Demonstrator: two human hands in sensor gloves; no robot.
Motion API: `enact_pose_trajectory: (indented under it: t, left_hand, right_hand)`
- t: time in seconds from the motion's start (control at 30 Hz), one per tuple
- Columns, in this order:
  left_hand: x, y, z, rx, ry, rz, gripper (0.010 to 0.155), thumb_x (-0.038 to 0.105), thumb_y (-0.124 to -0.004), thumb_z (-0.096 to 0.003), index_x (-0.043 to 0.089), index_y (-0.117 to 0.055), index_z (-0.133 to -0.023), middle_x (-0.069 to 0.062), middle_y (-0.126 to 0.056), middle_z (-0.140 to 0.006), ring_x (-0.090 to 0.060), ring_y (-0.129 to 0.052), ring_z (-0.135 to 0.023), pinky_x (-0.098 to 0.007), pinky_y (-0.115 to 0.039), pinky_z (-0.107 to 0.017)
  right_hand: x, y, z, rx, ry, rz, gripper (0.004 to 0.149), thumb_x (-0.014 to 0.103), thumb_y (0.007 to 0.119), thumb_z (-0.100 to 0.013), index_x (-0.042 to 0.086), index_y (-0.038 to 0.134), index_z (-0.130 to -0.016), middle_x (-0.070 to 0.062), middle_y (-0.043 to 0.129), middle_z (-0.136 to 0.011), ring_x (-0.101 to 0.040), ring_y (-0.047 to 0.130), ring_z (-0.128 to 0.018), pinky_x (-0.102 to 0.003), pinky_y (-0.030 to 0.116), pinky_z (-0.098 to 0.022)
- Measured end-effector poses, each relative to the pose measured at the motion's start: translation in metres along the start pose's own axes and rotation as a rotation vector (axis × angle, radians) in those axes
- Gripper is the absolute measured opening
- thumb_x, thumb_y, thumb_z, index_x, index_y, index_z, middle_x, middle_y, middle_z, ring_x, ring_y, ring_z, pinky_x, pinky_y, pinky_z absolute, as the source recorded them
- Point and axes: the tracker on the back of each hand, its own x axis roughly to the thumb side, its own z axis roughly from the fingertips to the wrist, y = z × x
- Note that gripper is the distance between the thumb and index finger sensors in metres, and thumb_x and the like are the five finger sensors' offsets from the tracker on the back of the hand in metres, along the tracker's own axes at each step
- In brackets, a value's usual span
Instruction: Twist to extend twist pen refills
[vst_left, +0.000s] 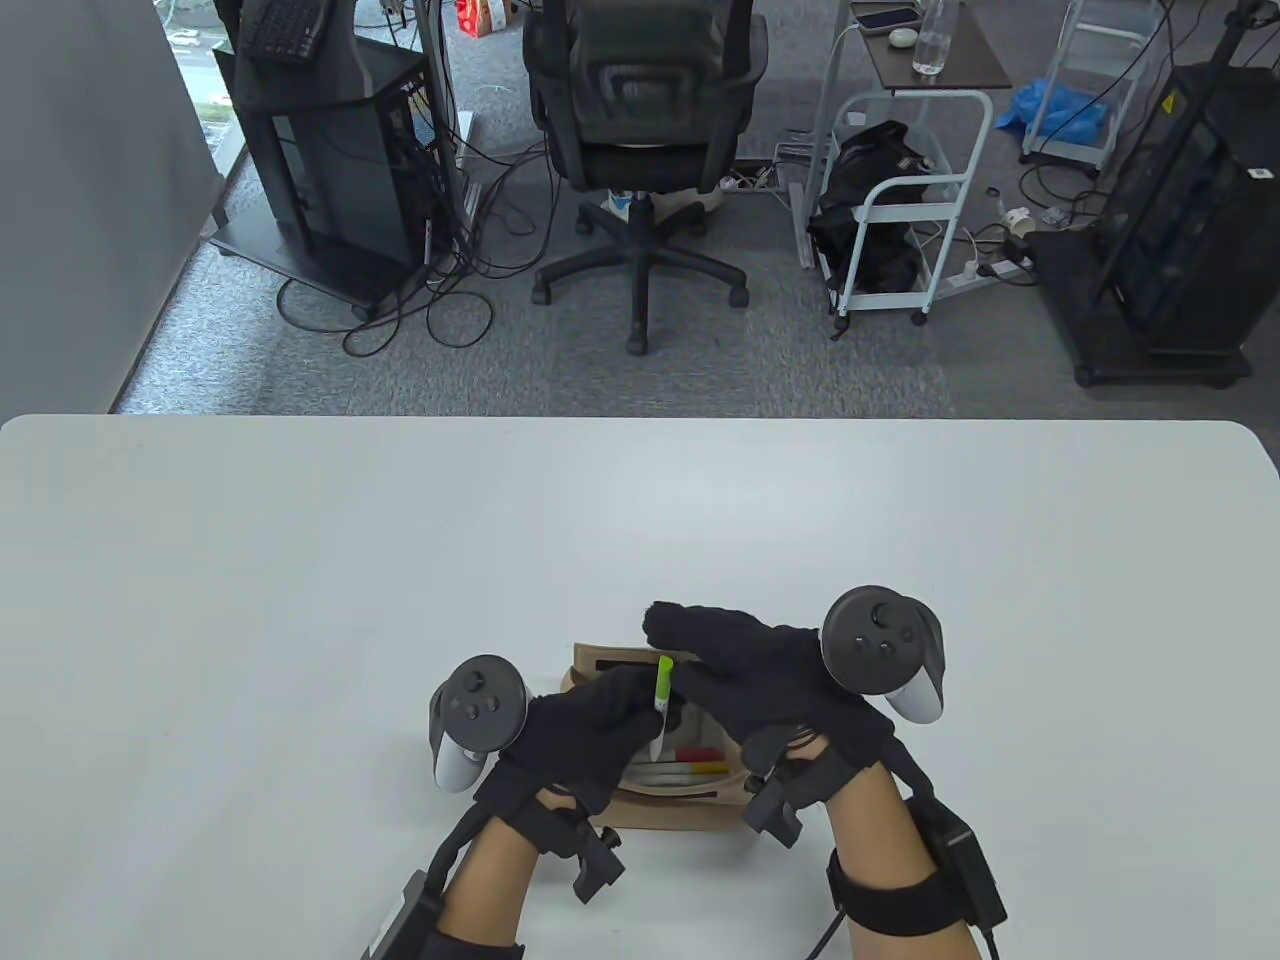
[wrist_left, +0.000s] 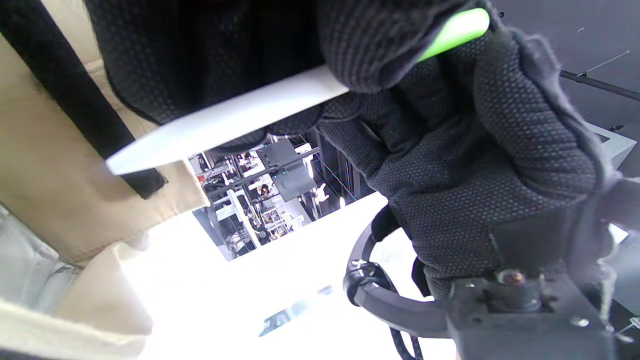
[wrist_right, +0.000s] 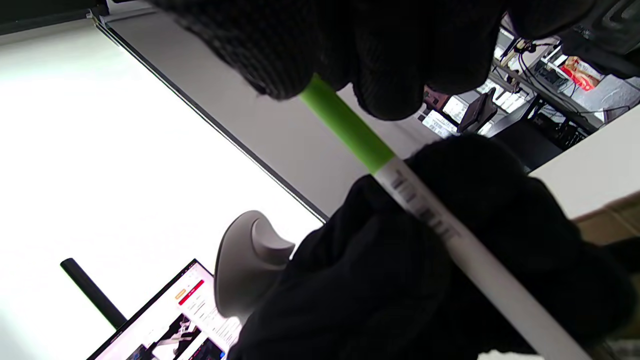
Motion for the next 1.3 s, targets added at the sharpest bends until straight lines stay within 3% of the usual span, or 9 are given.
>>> enact_pose_trajectory:
  t: [0.17, 0.43, 1.3]
  left_hand:
    - [0.0007, -0.0014, -0.0005, -0.015, -0.002, 0.006, 0.051, 0.029, -0.077, -0.0445, 0.008, -0.081, -0.091, -0.019, -0.087, -0.087, -0.038, -0.097, -0.073, -0.053, -0.083, -0.055]
    - [-0.0009, -0.0019, -0.0009, -0.024, 0.001, 0.022, 0.051, 0.029, -0.078, -0.0443, 0.009, -0.081, -0.091, -0.019, -0.087, -0.086, -0.037, -0.098, -0.073, -0.053, -0.083, -0.055]
    - [-0.0031, -0.0065, -0.0027, -0.071, 0.005, 0.027, 0.05, 0.03, -0.079, -0.0443, 0.008, -0.082, -0.09, -0.019, -0.089, -0.085, -0.037, -0.099, -0.072, -0.053, -0.084, -0.054]
  right_hand:
    - [-0.0052, 0.0078, -0.0044, 0.049, 0.006, -0.01, 0.057, 0.024, 0.081, -0.049, 0.001, 0.072, -0.1, -0.026, 0.08, -0.098, -0.054, 0.072, -0.088, -0.075, 0.058, -0.063]
    - [-0.0089, 0.0083, -0.0061, 0.032, -0.009, -0.051, 0.048, 0.023, 0.083, -0.048, 0.007, 0.082, -0.093, -0.022, 0.088, -0.091, -0.051, 0.075, -0.087, -0.074, 0.06, -0.063]
    - [-0.0083, 0.0004, -0.0025, -0.071, -0.005, 0.119, 0.049, 0.039, 0.099, -0.039, 0.01, 0.093, -0.077, -0.015, 0.099, -0.073, -0.046, 0.083, -0.079, -0.071, 0.064, -0.061]
